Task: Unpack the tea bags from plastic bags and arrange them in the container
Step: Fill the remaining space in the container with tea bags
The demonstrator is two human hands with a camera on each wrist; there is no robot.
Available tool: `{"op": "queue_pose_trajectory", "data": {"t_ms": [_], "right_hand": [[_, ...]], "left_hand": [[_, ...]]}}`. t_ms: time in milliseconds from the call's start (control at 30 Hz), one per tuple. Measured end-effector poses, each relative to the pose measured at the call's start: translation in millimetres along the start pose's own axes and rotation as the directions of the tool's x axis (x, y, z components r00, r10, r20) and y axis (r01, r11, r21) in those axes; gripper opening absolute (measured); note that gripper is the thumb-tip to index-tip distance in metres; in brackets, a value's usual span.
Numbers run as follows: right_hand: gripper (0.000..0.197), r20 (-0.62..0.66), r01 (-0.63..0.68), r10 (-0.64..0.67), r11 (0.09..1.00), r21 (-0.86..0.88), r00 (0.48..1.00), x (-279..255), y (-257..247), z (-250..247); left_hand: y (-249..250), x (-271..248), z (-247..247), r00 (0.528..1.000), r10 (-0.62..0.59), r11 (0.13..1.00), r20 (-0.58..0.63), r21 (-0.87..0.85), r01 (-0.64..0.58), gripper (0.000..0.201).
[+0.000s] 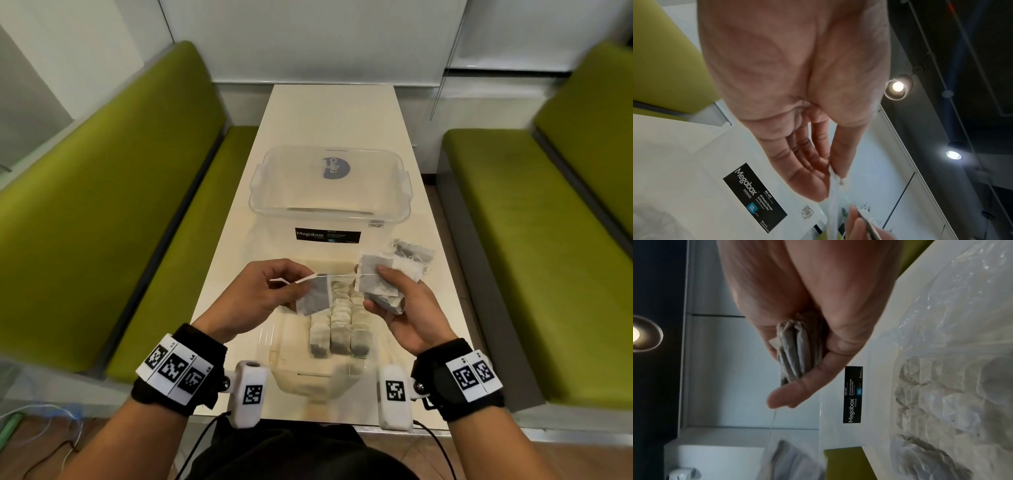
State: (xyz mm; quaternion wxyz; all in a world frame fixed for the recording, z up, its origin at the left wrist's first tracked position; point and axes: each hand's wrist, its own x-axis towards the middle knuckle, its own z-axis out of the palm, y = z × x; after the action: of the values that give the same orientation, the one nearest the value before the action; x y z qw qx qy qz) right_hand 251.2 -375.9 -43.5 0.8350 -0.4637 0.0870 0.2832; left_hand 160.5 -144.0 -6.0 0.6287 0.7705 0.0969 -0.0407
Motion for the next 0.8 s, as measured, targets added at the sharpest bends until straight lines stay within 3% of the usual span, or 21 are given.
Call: {"op": "queue_pose_trajectory", "data": {"t_ms": [200,333,533,700,800], "right_hand": [[0.024,-0.002,-0.001,0.001,1.0,0.024,1.0,5,1,-10],[0.028,0.044,0.024,-0.022,0.999,-0.035,0.999,7,1,-15],[0.021,0.104,0.053,-0.04,0.99,-0.133,0.994,6,6,-6],[0.045,0.278,0.121,-0.021,0.93,-0.347,0.96,1,16,17],[0.037,0.27,0.161,-0.045,0.891,-0.424,0.962,0,20,23]], "left_hand": [[-6,1,-4,0.999,-0.016,1.0,-0.047,0.017,0.017,0.008],[-6,2,-7,0.994,-0.011,0.998,-0.11,-0.059,0.005,0.01],[-5,3,-6,0.996,-0.018,0.996,-0.082,-0.088,0.011,0.014],[-4,6,4,0.999,-0.018,0.997,-0.044,-0.081,0.014,0.012],[-2,6,9,0.999,-0.009,0.997,-0.034,-0.08,0.006,0.013]]}}
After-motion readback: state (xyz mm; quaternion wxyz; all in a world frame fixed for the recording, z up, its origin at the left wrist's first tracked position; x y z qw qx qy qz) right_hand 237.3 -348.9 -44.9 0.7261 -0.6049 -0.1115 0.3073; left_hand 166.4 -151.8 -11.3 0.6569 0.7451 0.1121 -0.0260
